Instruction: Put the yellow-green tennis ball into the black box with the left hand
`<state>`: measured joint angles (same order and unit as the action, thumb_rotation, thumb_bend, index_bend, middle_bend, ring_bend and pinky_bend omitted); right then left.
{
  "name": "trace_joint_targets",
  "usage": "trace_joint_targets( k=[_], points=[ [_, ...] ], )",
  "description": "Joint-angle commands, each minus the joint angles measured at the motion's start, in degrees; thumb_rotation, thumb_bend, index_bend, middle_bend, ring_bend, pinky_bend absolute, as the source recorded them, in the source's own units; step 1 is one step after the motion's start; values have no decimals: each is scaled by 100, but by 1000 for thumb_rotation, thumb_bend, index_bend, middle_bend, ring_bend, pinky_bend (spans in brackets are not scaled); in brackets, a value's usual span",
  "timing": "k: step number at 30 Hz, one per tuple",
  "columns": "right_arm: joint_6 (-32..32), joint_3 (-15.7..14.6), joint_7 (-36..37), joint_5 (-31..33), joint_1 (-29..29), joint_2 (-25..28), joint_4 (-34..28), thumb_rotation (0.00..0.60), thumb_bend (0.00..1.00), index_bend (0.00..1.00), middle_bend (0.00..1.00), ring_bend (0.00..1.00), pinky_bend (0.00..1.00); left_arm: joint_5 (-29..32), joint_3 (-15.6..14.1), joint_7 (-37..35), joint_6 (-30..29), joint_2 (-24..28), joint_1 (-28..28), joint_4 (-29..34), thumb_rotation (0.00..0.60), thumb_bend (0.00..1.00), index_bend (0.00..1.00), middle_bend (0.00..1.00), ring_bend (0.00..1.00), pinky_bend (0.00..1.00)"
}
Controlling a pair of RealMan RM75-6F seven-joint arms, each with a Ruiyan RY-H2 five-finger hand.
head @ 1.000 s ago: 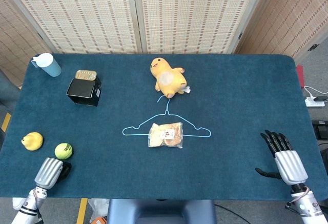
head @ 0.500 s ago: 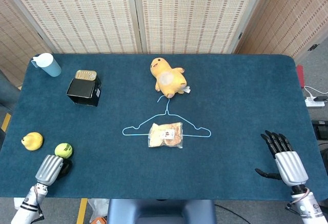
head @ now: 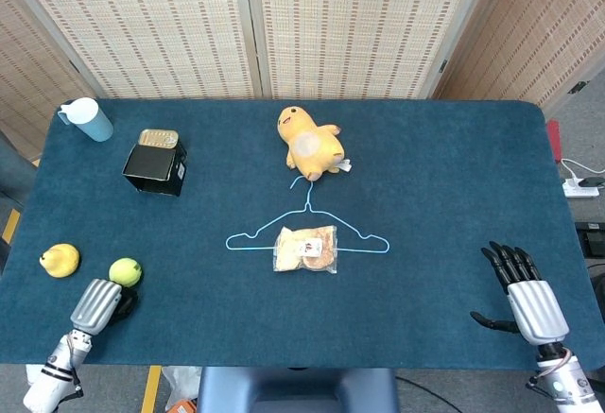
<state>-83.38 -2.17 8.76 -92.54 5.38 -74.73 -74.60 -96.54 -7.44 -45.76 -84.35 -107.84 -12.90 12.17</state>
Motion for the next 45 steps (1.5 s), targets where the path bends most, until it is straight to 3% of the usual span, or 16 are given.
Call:
trace_joint_targets(
  k=[1, 14, 29, 45],
  points=[
    [21, -3, -31, -5, 12, -8, -4, 600, 0, 0, 0, 0, 0, -1, -7, 9, 37, -4, -29, -7, 600, 832, 1000, 1000, 1000, 1000],
    [48, 0, -23, -4, 31, -11, 10, 600, 0, 0, 0, 0, 0, 256, 225, 568, 178, -169, -126, -35, 600, 838, 1000, 1000, 1000, 1000],
    [92, 9, 39, 16, 57, 1, 28, 600, 0, 0, 0, 0, 0, 239, 185, 846, 377, -159, -278, 111, 600, 844, 1000, 1000, 1000, 1000],
    [229, 28, -42, 85, 114, -5, -1, 600, 0, 0, 0, 0, 0, 371, 336, 1273, 544, -291, -540, 296, 600, 845, 1000, 1000, 1000, 1000]
  ],
)
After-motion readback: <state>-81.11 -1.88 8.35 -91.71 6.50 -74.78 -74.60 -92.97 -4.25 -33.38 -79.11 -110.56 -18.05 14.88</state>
